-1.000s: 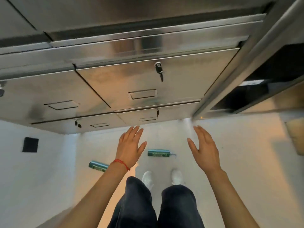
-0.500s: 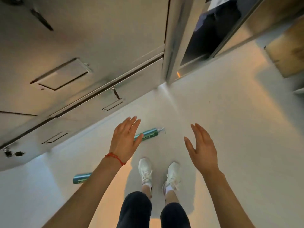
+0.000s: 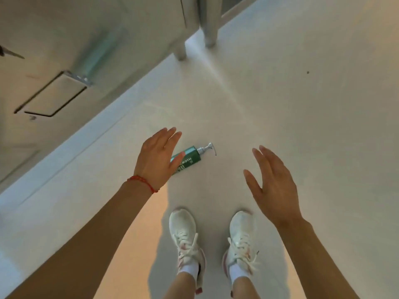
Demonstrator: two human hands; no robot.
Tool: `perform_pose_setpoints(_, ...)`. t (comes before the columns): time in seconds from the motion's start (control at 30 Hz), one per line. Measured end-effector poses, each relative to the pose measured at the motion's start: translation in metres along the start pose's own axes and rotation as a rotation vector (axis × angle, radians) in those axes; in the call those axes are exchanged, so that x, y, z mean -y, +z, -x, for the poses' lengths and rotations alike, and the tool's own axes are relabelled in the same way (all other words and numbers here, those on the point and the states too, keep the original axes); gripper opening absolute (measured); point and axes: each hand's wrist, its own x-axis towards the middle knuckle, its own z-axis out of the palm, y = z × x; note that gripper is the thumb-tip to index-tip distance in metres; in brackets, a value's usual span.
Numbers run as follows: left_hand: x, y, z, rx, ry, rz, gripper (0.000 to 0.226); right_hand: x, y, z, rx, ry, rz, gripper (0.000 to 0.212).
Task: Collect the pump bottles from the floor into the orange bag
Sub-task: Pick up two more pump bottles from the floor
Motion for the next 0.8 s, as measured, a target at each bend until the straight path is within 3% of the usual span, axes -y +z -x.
perform_pose_setpoints(0.2, 0.047, 0.126, -0.047, 0.159, -0.17, 0.221, 0.046, -0.055, 0.1, -0.006, 0.044, 0.033, -0.021, 0.05)
perform_pose_setpoints(0.4, 0.071, 0.189, -0.06, 0.276, -0.237, 0.277, 0.062, -0.078, 0.146, 0.004, 0.092, 0.054, -0.026, 0.05)
perform_pose_setpoints(0.6, 0.079, 0.195, -0.061, 0.193, -0.363, 0.338, 0.048, -0.08, 0.16, 0.007, 0.103, 0.037, -0.033, 0.048)
perform_pose_setpoints(0.7, 0.078, 0.179, -0.051, 0.213, -0.539, 0.664, 0.021, -0.074, 0.154, 0.007, 0.109, 0.031, -0.03, 0.048)
perform_pose_setpoints(0.8, 0.069, 0.154, -0.03, 0.177, -0.615, 0.942, 0.012, -0.058, 0.136, 0.006, 0.11, 0.019, -0.027, 0.049)
